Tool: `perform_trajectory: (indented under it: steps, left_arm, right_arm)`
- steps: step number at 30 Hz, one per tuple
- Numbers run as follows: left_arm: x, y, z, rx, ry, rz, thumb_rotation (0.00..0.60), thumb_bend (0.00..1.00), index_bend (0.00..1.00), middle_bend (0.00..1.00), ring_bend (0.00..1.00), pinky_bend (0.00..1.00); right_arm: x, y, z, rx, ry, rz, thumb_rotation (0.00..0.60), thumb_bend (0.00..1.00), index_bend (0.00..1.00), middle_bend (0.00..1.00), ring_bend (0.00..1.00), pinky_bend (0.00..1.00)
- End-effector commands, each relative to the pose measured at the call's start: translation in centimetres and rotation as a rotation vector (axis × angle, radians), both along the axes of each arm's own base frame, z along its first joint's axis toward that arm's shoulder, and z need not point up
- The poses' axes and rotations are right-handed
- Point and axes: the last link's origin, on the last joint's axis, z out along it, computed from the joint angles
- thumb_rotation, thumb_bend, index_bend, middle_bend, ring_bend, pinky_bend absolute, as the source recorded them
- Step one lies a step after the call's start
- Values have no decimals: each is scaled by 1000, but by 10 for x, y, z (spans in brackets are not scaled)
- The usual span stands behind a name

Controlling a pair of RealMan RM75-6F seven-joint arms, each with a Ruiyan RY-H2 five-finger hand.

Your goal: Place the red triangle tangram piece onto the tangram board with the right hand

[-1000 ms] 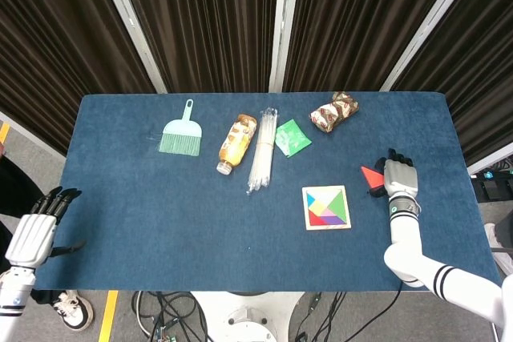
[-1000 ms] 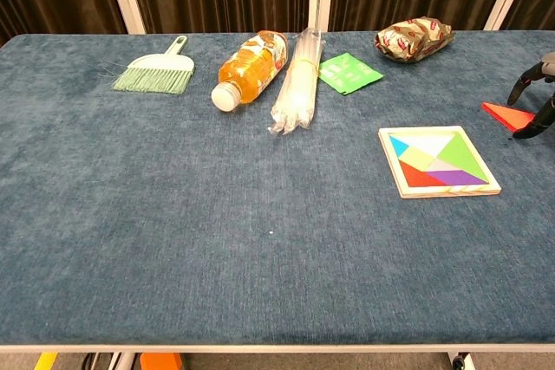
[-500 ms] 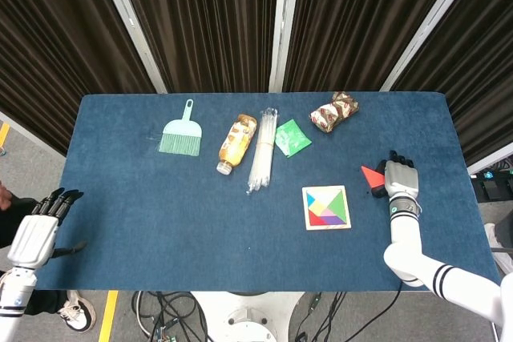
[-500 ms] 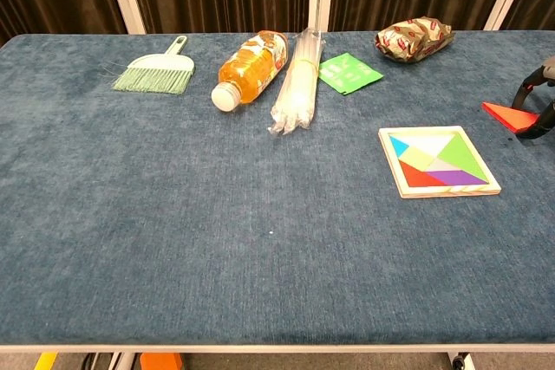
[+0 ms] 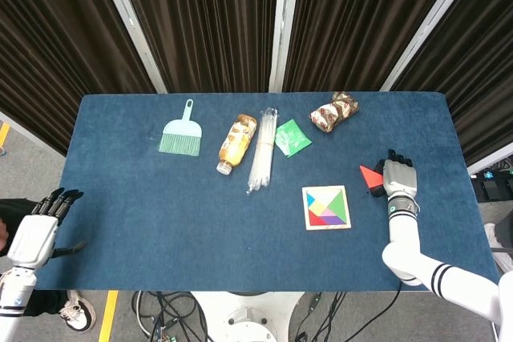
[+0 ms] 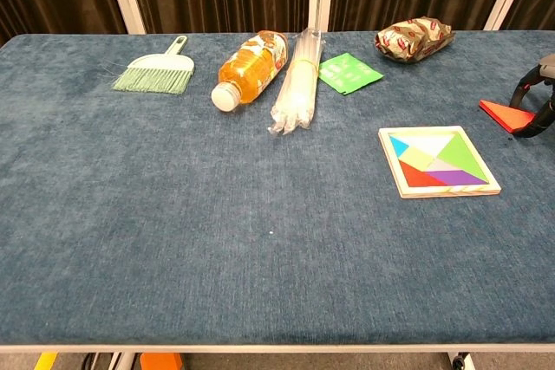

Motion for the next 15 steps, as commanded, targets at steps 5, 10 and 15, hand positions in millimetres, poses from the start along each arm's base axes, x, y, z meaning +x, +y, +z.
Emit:
perform_trajectory:
  steps: [5, 10, 15]
  left_arm:
    - [0, 0, 0, -3, 1, 1, 600, 0, 144, 118, 50, 171]
    - [0, 1, 0, -1, 1, 0, 600, 0, 144, 118, 50, 171]
    - [1, 1, 1, 2, 1, -2, 600, 0, 144, 117, 50, 171]
  right_arm:
    - [3, -1, 5, -4, -21, 25, 600, 212, 470, 0, 0, 0]
    - [11, 0, 14, 13, -38, 84, 600, 221, 478, 0, 0, 0]
    - [20, 7, 18, 86, -52, 160, 600, 233, 480, 0, 0, 0]
